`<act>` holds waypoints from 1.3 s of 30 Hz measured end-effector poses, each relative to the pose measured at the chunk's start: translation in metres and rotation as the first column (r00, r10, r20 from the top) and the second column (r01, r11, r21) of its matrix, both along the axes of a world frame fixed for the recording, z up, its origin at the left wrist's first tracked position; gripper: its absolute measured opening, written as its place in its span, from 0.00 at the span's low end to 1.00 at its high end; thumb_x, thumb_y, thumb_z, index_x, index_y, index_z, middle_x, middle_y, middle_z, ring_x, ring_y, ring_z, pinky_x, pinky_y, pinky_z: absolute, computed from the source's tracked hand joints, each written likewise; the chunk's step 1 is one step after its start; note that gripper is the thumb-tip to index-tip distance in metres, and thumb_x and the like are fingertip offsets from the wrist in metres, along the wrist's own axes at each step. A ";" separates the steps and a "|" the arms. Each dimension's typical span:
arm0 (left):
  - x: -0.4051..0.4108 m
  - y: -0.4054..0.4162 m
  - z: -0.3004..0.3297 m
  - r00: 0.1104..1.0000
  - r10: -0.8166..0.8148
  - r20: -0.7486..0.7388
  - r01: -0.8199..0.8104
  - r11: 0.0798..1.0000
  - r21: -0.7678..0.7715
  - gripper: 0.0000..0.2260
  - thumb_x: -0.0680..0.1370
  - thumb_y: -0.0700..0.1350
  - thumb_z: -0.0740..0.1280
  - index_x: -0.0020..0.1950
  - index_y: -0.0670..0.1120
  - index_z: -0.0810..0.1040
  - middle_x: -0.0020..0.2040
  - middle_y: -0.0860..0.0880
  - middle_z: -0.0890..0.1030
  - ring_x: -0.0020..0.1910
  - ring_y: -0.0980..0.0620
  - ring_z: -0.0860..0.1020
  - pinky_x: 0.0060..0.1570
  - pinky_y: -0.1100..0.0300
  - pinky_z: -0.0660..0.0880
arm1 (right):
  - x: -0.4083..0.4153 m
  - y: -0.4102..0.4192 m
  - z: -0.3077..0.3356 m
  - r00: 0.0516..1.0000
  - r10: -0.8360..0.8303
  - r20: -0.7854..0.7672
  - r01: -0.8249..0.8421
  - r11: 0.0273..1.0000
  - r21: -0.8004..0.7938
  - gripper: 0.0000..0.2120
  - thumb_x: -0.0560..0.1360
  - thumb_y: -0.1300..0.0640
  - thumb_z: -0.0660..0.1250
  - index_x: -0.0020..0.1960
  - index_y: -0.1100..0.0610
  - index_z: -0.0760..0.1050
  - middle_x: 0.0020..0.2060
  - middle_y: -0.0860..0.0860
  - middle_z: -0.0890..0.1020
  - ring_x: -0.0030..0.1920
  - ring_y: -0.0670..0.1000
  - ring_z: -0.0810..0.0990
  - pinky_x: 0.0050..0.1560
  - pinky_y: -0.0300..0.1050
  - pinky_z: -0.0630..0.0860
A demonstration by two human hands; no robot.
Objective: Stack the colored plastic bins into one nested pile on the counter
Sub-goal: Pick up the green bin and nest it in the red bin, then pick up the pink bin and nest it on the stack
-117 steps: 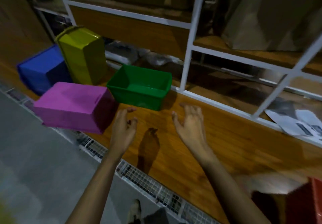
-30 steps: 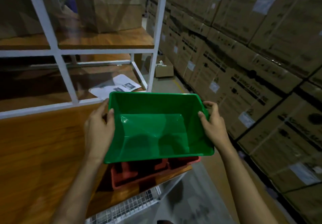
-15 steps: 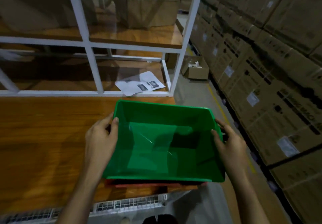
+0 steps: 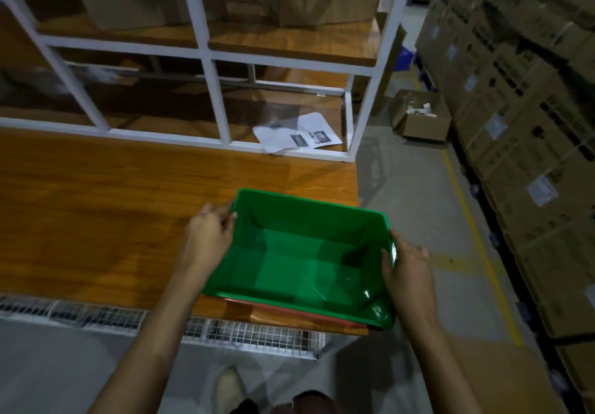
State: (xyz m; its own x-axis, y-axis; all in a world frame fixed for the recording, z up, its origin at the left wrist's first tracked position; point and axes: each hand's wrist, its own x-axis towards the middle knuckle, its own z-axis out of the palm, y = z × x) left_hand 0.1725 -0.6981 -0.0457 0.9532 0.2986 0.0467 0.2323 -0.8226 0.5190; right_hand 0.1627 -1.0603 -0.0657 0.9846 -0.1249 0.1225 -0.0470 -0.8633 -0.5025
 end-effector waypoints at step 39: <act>-0.306 0.585 0.001 0.558 0.754 0.346 -0.826 0.546 0.141 0.16 0.85 0.48 0.67 0.73 0.50 0.78 0.70 0.50 0.81 0.71 0.49 0.76 0.65 0.51 0.78 | -0.052 0.865 0.028 0.397 0.886 0.240 -0.916 0.399 0.042 0.38 0.81 0.31 0.59 0.81 0.57 0.66 0.79 0.57 0.70 0.79 0.59 0.66 0.77 0.60 0.63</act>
State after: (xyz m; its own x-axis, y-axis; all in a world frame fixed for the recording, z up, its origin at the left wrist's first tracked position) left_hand -0.1336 -0.1136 -0.0443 0.2816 0.8649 0.4155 0.7656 -0.4635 0.4461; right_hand 0.1104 -0.1953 -0.0373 0.4980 0.7933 0.3503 0.8017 -0.2672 -0.5346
